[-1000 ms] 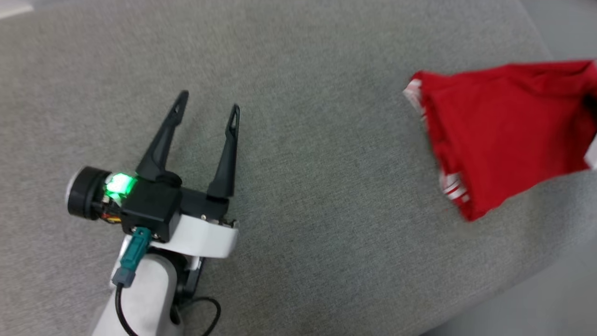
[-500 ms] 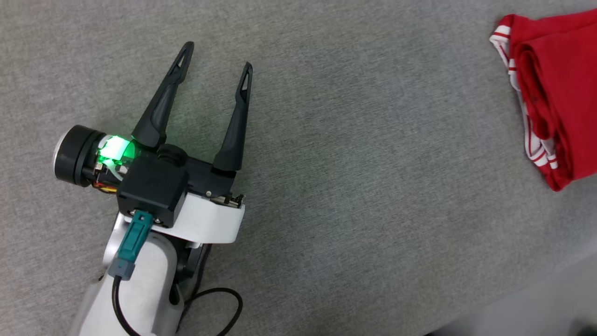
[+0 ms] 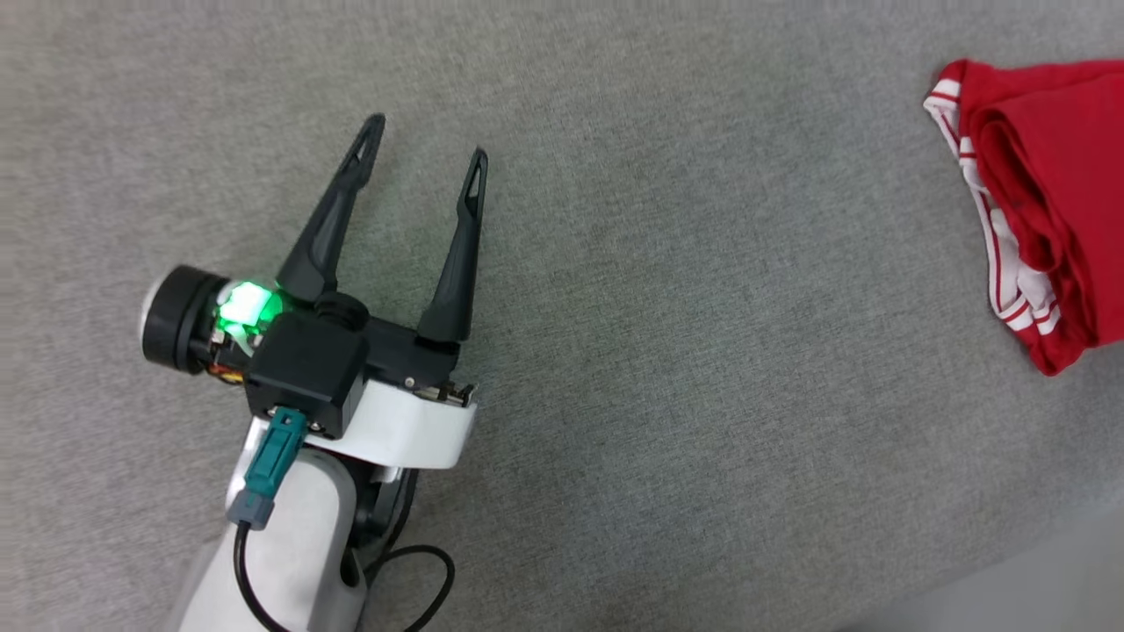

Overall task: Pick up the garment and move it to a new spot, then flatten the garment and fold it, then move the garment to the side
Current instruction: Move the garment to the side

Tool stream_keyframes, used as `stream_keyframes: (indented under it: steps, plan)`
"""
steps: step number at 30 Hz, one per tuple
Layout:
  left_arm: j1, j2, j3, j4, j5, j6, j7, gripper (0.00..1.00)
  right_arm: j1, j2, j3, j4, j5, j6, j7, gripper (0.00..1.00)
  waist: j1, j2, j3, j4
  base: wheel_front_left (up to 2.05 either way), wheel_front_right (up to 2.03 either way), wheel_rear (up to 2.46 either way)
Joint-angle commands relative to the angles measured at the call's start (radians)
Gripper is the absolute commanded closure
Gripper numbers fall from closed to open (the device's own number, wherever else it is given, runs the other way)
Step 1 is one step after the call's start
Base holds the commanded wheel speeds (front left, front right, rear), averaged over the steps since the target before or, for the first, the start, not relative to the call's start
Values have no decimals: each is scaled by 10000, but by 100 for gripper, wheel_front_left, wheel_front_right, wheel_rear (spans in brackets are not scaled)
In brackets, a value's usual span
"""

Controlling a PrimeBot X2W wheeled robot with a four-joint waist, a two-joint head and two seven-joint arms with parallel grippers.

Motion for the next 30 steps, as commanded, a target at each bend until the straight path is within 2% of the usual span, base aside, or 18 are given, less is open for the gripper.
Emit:
stream_keyframes:
  steps: [1,9,15,19,30]
  plan:
    - [213,-51,37,128,-101,87,-106,0,249,2,-10,15,-113,-11,-220,0,0,0,-447,177,0,0,0]
    - [1178,-386,285,883,-706,476,-623,0,1640,507,182,-880,-397,-11,-1421,0,0,0,-2041,571,0,0,0]
    - [2024,-459,566,1162,-1067,733,-799,0,3364,1121,71,-2514,-276,-9,-1702,0,0,0,-3017,1018,0,0,0]
    - [2396,-460,746,1329,-1325,777,-876,0,4629,1603,-61,-3920,-251,-9,-1529,0,0,0,-3504,1390,0,0,0]
    - [3285,-447,1234,2064,-1783,835,-1014,0,7687,3179,139,-8195,-419,-9,-207,0,0,0,-4662,2542,0,0,0]
